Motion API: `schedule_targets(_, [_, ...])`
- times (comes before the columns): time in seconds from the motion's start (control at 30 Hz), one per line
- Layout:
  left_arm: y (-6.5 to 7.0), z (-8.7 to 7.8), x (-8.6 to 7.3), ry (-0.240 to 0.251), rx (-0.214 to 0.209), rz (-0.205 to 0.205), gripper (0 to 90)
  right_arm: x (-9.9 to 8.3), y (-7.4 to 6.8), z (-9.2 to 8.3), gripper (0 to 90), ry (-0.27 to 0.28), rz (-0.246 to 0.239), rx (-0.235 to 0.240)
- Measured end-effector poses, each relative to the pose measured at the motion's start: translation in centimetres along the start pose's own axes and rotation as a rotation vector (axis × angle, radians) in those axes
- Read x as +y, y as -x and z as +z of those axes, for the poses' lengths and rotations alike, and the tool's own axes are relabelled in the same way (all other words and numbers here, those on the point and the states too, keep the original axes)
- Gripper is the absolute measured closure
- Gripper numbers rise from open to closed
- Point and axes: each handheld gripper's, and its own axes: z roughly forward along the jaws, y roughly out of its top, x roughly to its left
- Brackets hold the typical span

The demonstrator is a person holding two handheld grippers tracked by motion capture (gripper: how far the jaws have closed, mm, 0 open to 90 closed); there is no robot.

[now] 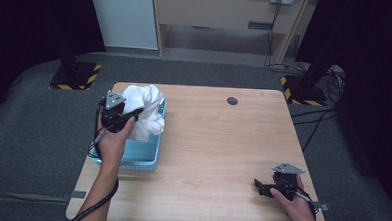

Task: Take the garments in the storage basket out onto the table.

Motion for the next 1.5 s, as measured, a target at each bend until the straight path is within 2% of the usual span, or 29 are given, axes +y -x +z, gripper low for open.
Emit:
schedule_targets(0.2, [0.8,-0.2,0.7,0.028,-0.010,0.011,61.7,0.0,0.0,0.0,0.3,0.000,0.000,0.000])
schedule_targets(0.53, [2.0,-0.3,1.4,0.047,-0.028,0.031,61.7,0.0,0.0,0.0,0.3,0.000,0.000,0.000])
schedule_targets(1.1, [2.7,0.2,0.8,0.040,-0.045,0.035,61.7,0.0,0.0,0.0,0.3,0.000,0.000,0.000])
schedule_targets(1.5, [3.4,0.9,0.4,0.031,-0.061,0.052,61.6,0.0,0.0,0.0,0.4,0.000,0.000,0.000])
